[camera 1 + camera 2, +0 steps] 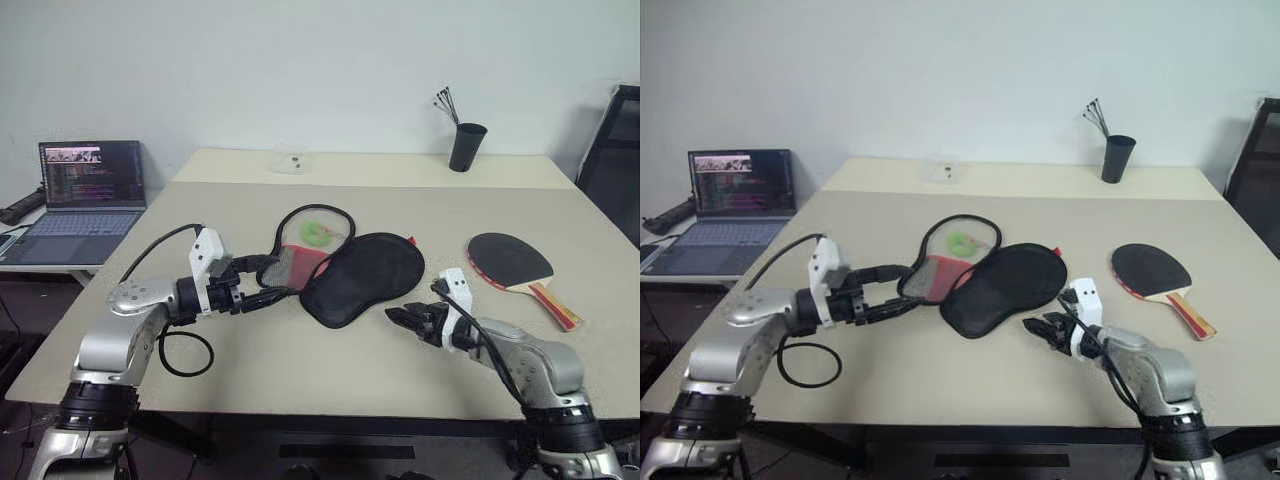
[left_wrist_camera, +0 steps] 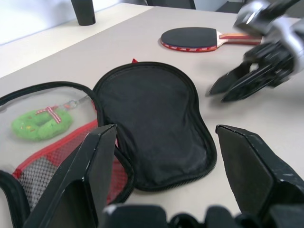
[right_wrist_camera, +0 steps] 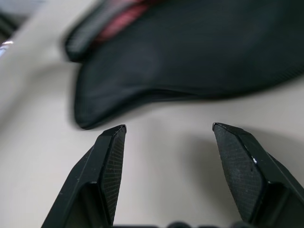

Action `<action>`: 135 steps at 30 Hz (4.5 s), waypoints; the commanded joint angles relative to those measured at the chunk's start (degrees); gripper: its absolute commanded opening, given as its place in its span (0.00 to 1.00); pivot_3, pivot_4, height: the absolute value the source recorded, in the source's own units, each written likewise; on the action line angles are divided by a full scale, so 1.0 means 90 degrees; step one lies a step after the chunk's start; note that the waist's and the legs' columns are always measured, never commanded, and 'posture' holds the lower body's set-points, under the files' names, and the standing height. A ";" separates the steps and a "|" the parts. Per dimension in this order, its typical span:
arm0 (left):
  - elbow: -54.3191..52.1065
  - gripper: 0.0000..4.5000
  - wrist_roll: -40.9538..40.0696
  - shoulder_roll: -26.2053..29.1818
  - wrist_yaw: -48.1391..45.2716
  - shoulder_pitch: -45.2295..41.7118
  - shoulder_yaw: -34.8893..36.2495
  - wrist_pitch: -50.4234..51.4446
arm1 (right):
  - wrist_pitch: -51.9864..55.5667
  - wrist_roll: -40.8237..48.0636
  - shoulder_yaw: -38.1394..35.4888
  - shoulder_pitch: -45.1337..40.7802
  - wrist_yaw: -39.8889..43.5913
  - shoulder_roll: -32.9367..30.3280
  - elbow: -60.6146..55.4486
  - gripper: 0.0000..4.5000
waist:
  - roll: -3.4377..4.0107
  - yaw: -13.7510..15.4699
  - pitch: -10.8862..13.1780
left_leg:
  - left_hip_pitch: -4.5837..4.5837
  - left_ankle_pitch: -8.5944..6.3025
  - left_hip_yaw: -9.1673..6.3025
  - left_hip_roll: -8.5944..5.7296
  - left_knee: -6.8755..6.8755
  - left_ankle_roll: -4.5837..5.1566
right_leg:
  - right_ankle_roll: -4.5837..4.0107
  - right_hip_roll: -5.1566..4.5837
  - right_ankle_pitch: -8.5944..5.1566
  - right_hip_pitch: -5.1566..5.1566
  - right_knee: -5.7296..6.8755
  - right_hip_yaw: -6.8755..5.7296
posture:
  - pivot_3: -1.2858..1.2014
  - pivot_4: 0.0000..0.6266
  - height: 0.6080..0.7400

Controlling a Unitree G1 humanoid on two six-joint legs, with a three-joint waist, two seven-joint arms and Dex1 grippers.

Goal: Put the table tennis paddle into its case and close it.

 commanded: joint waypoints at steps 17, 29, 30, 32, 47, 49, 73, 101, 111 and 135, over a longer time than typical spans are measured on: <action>0.0016 0.81 -0.0043 0.0067 -0.0167 -0.0330 0.0140 0.0014 | 0.0372 0.0146 -0.0041 -0.1146 -0.0398 0.1749 0.0954 0.70 | 0.0000 -0.0116 0.0000 | 0.0004 0.0000 0.0004 0.0072 0.0003 -0.0001 | -0.0023 0.0073 0.0014 -0.0008 0.0007 0.0006 | 0.52 0.24 1.00; -0.0258 0.81 -0.0081 -0.0033 -0.0047 -0.0012 0.0147 -0.0043 | 0.0319 -0.0214 0.0200 -0.1051 -0.0118 0.1344 0.0873 0.19 | 0.0000 -0.0118 0.0000 | 0.0004 0.0000 0.0017 0.0081 0.0002 -0.0001 | -0.0032 0.0082 0.0018 -0.0019 0.0007 0.0020 | 0.52 0.24 1.00; -0.0348 0.81 -0.0096 -0.0065 -0.0034 0.0034 0.0119 -0.0025 | 0.0410 -0.0170 0.0146 -0.1042 -0.0108 0.1281 0.0784 0.12 | 0.0000 -0.0118 0.0000 | 0.0004 0.0000 0.0017 0.0081 0.0002 -0.0001 | -0.0033 0.0082 0.0018 -0.0019 0.0007 0.0020 | 0.52 0.24 1.00; -0.0522 0.81 -0.0122 -0.0105 -0.0027 0.0106 0.0070 0.0020 | 0.0575 -0.0085 0.0029 -0.1008 -0.0145 0.1234 0.0633 0.01 | 0.0000 -0.0118 0.0000 | 0.0004 0.0000 0.0018 0.0082 0.0001 -0.0001 | -0.0033 0.0081 0.0018 -0.0019 0.0005 0.0022 | 0.52 0.24 1.00; -0.1427 0.81 -0.0307 -0.0354 0.0071 0.0246 -0.0109 0.0462 | 0.2103 0.0593 -0.0168 -0.0337 0.0399 -0.0168 -0.0693 0.01 | -0.0001 -0.0117 0.0000 | 0.0006 0.0000 0.0038 0.0084 0.0003 -0.0001 | -0.0040 0.0086 0.0023 -0.0024 0.0003 0.0067 | 0.52 0.24 1.00; -0.1404 0.81 -0.0291 -0.0351 0.0050 0.0228 -0.0123 0.0454 | 0.2068 0.0578 -0.0169 -0.0459 0.0596 -0.0458 -0.0493 0.01 | -0.0001 -0.0117 0.0000 | 0.0006 0.0000 0.0040 0.0084 0.0003 -0.0001 | -0.0040 0.0087 0.0023 -0.0025 0.0002 0.0069 | 0.52 0.24 1.00; -0.1193 0.81 -0.0103 -0.0377 -0.0012 0.0167 -0.0295 0.0210 | 0.0076 -0.1212 0.1521 -0.2504 0.3536 -0.2392 0.2975 0.01 | -0.0010 -0.0116 0.0005 | 0.0005 -0.0001 0.0065 0.0085 0.0005 -0.0001 | -0.0037 0.0095 0.0026 -0.0034 -0.0002 0.0092 | 0.52 0.24 1.00; -0.0689 0.81 0.0085 -0.0804 -0.0203 -0.0366 -0.0691 -0.0124 | -0.1769 -0.1756 -0.0632 -0.1414 0.3252 -0.3564 0.3333 0.99 | -0.0012 -0.0087 0.0008 | 0.0008 -0.0002 0.0082 0.0086 0.0007 -0.0003 | -0.0038 0.0096 0.0029 -0.0034 -0.0001 0.0103 | 0.52 0.24 1.00; -0.0427 0.81 0.0135 -0.0878 -0.0410 -0.0710 -0.0800 -0.0210 | -0.2997 -0.2428 -0.0389 -0.1885 0.3006 -0.3367 0.5302 0.99 | -0.0014 -0.0124 0.0008 | 0.0013 -0.0002 0.0113 0.0089 0.0011 -0.0002 | -0.0032 0.0104 0.0035 -0.0034 0.0001 0.0117 | 0.52 0.24 1.00; -0.0722 0.81 0.0113 -0.0713 -0.0233 -0.0473 -0.0595 -0.0092 | -0.3932 -0.3043 -0.0536 -0.2718 0.2018 -0.2998 0.7119 0.24 | -0.0018 -0.0133 0.0006 | 0.0031 -0.0001 0.0167 0.0092 0.0022 -0.0002 | -0.0022 0.0105 0.0058 -0.0027 -0.0001 0.0151 | 0.52 0.24 1.00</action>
